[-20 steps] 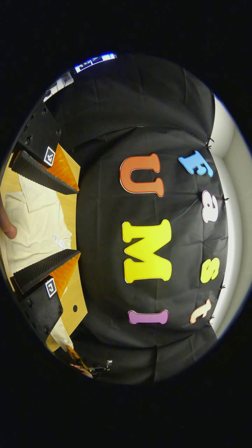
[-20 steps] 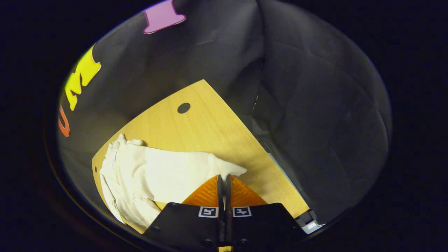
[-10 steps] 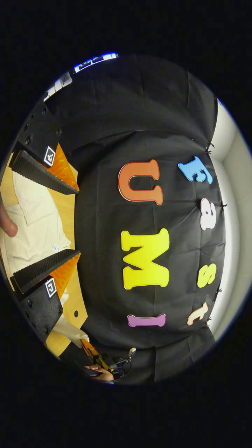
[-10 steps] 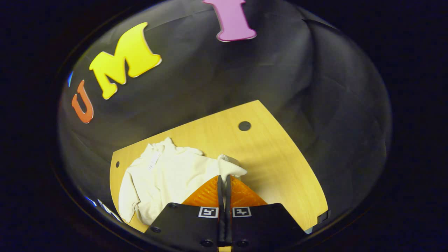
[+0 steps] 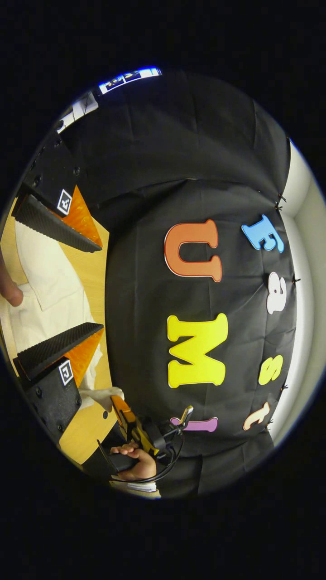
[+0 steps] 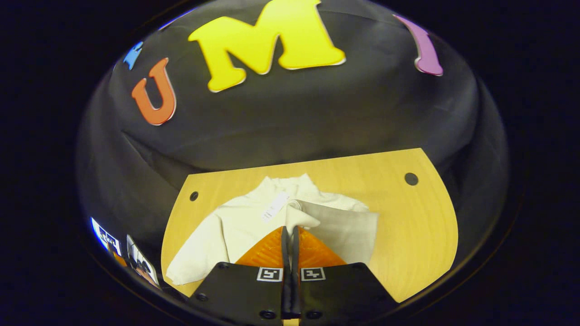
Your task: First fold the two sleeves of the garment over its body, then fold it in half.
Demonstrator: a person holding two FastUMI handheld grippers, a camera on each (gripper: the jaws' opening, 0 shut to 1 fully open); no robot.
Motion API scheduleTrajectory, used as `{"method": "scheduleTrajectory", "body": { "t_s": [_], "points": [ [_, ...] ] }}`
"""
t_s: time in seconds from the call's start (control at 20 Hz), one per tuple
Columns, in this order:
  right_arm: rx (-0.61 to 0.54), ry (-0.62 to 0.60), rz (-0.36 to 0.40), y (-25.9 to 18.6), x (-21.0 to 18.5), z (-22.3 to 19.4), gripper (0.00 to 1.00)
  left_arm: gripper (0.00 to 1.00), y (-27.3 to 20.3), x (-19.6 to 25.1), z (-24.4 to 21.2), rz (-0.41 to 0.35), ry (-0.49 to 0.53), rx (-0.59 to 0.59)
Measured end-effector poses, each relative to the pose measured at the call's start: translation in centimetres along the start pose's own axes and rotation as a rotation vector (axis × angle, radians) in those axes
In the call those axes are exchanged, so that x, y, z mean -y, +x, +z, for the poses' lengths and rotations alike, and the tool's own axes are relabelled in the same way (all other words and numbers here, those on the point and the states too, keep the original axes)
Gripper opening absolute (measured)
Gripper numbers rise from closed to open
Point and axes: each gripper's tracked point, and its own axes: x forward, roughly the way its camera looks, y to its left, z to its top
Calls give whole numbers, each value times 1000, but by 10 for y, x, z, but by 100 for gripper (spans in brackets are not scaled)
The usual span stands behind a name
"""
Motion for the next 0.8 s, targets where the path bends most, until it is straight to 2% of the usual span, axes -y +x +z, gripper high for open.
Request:
{"method": "scheduleTrajectory", "body": {
  "t_s": [0.4,0.65,0.8],
  "points": [
    [-71,-88,130,64,-141,-37,0,100,-2,-50,-36,53,-9,-67],
    [-120,-158,153,112,-189,-72,0,100,-2,-69,-54,72,27,-89],
    [-121,-204,132,133,-199,-85,0,100,-1,-79,-67,80,30,-108]
  ]
}}
